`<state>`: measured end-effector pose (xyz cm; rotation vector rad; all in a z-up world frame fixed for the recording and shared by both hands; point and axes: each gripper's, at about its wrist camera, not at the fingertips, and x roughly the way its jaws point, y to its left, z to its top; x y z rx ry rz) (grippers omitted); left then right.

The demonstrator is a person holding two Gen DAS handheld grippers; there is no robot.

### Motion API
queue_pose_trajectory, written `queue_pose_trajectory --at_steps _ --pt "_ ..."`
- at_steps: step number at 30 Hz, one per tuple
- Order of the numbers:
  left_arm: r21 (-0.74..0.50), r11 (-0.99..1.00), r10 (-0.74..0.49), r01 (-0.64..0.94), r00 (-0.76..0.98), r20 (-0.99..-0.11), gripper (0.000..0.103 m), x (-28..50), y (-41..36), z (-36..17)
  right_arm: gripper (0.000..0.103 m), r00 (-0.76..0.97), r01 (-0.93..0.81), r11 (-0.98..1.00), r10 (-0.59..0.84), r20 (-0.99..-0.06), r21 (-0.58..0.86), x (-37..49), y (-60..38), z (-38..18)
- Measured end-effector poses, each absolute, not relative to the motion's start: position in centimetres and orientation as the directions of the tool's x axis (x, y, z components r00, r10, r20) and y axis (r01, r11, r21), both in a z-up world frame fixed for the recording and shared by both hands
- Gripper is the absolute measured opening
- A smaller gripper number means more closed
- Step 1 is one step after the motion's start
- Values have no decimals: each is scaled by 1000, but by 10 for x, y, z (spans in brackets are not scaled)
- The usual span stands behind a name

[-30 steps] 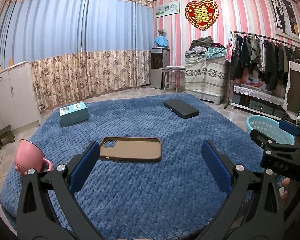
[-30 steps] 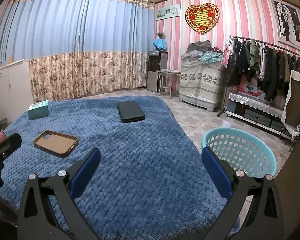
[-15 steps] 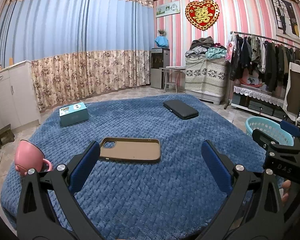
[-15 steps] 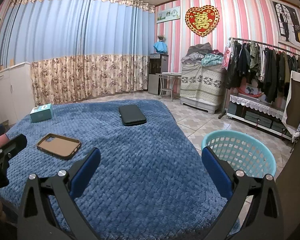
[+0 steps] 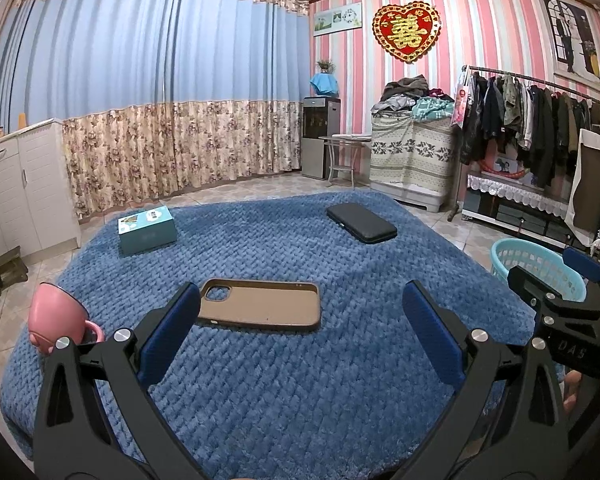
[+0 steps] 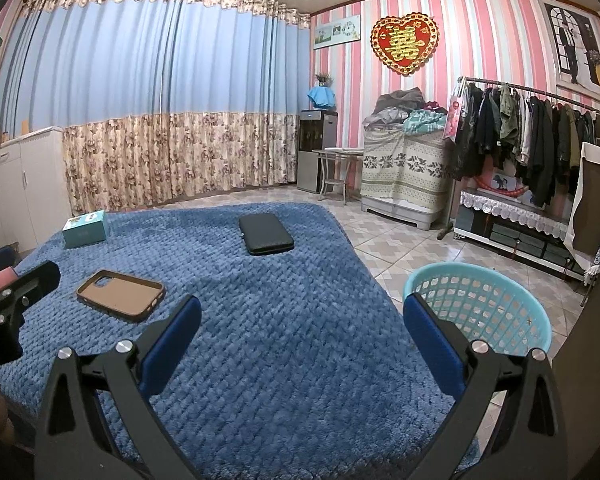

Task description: Collect trash

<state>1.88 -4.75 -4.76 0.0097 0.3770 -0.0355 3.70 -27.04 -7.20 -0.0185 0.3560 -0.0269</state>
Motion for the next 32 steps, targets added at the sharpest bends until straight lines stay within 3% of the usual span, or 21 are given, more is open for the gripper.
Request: queue_pose_trajectory --at_steps 32 --pt "-1 1000 -8 8 921 -389 98 20 -44 -42 99 935 25 999 -30 -352 -20 35 -270 -71"
